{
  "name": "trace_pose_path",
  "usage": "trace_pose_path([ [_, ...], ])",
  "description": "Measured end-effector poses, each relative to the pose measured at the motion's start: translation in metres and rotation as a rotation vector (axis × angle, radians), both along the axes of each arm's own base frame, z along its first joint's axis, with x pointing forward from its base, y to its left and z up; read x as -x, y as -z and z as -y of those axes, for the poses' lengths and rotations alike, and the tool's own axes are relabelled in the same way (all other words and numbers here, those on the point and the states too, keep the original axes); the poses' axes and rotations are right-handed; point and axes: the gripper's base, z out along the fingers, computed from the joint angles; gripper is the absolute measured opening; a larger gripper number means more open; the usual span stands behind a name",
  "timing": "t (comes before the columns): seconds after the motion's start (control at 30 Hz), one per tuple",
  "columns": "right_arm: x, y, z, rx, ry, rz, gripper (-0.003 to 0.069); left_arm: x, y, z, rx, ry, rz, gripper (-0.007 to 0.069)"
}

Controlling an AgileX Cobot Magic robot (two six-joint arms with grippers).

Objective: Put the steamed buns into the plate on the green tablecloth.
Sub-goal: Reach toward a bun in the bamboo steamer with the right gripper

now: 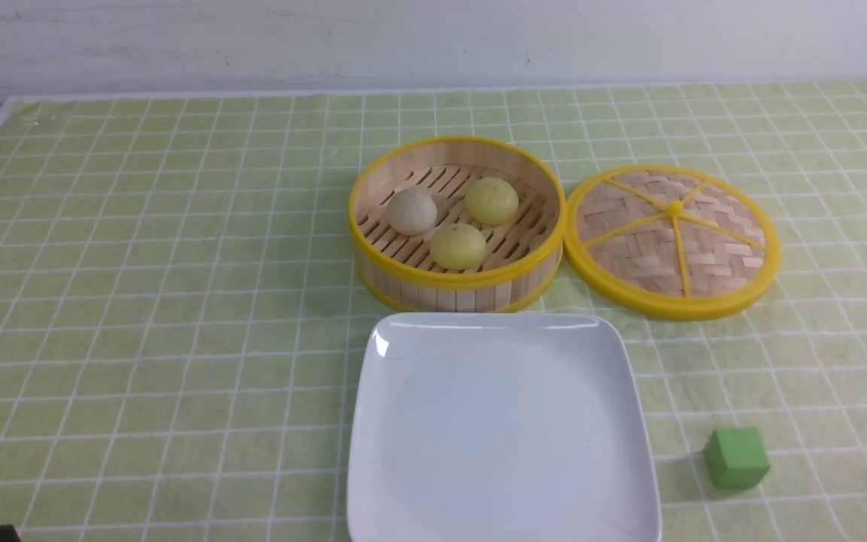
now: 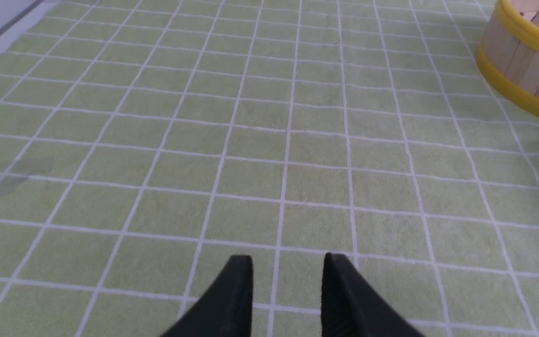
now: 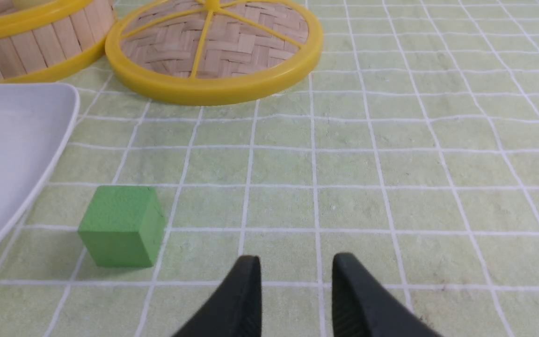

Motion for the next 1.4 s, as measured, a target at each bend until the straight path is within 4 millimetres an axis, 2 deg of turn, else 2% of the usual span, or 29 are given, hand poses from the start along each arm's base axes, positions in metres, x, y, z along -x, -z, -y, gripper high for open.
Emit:
trace_pose_path([
  [0.07,0.0,0.0,-0.001,-0.042,0.005,-0.001,0.0239,0.0,0.0,0.002,0.106,-0.013,-0.001,0.0241],
  [0.1,0.0,0.0,-0.003,-0.118,0.009,-0.003,0.0239,0.0,0.0,0.003,0.19,-0.022,-0.002,0.0241],
  [0.2,0.0,-0.001,-0.01,-0.483,0.035,-0.032,0.0239,0.0,0.0,0.011,0.641,-0.071,-0.022,0.0241],
  [0.27,0.001,-0.003,-0.015,-0.677,0.042,-0.052,0.0239,0.001,-0.001,0.015,0.869,-0.099,-0.045,0.0241],
  [0.3,0.001,-0.003,-0.015,-0.693,0.042,-0.053,0.0239,0.001,-0.001,0.015,0.89,-0.102,-0.048,0.0241],
  [0.33,0.001,-0.005,-0.017,-0.78,0.043,-0.057,0.0239,0.001,-0.001,0.017,1.012,-0.119,-0.065,0.0241],
  [0.4,0.0,-0.007,-0.017,-0.84,0.045,-0.039,0.0239,0.001,-0.002,0.018,1.097,-0.136,-0.071,0.0241],
  [0.53,-0.001,-0.012,-0.016,-0.897,0.055,0.01,0.0239,0.0,-0.004,0.017,1.16,-0.145,-0.046,0.0241],
  [0.63,-0.001,-0.016,-0.016,-0.887,0.042,0.027,0.0236,-0.001,-0.009,0.017,1.167,-0.133,-0.006,0.0224],
  [0.7,0.001,-0.029,-0.016,-0.849,0.015,0.07,0.0217,0.001,-0.021,0.018,1.154,-0.095,-0.002,0.0195],
  [0.77,0.003,-0.053,-0.015,-0.752,-0.018,0.131,0.0166,0.009,-0.055,0.02,1.071,-0.001,0.051,0.0132],
  [0.8,0.003,-0.075,-0.015,-0.664,-0.035,0.151,0.0113,0.015,-0.08,0.021,0.987,0.056,0.088,0.0081],
  [0.83,0.002,-0.082,-0.015,-0.6,-0.041,0.138,0.0072,0.018,-0.091,0.022,0.94,0.078,0.093,0.0058],
  [0.87,-0.003,-0.097,-0.015,-0.523,-0.045,0.091,0.0019,0.021,-0.108,0.023,0.837,0.1,0.053,0.0025],
  [0.9,-0.008,-0.105,-0.015,-0.464,-0.039,0.05,0.0002,0.02,-0.115,0.024,0.794,0.104,0.017,0.0015],
  [0.93,-0.017,-0.112,-0.014,-0.391,-0.026,-0.072,-0.001,0.015,-0.123,0.025,0.694,0.095,-0.106,0.0002],
  [1.0,-0.035,-0.117,-0.012,-0.303,0.008,-0.263,-0.001,0.005,-0.124,0.027,0.606,0.073,-0.29,0.0002],
  [1.07,-0.055,-0.112,-0.011,-0.226,0.027,-0.508,-0.0009,-0.011,-0.118,0.028,0.497,0.047,-0.52,0.0002],
  [1.13,-0.075,-0.106,-0.014,-0.191,-0.013,-0.669,-0.0008,-0.024,-0.112,0.029,0.429,0.051,-0.666,0.0002],
  [1.17,-0.075,-0.106,-0.015,-0.188,-0.022,-0.673,-0.0008,-0.025,-0.112,0.029,0.417,0.057,-0.676,0.0002],
  [1.23,-0.1,-0.1,-0.026,-0.2,-0.154,-0.77,-0.0001,-0.04,-0.106,0.03,0.369,0.075,-0.763,0.0002],
  [1.3,-0.123,-0.1,-0.037,-0.226,-0.299,-0.783,0.0013,-0.054,-0.099,0.032,0.341,0.092,-0.812,0.0002],
  [1.33,-0.125,-0.101,-0.039,-0.243,-0.311,-0.781,0.0017,-0.055,-0.098,0.032,0.339,0.091,-0.82,0.0002],
  [1.4,-0.151,-0.104,-0.047,-0.278,-0.404,-0.77,0.0046,-0.065,-0.094,0.033,0.332,0.099,-0.83,0.0003],
])
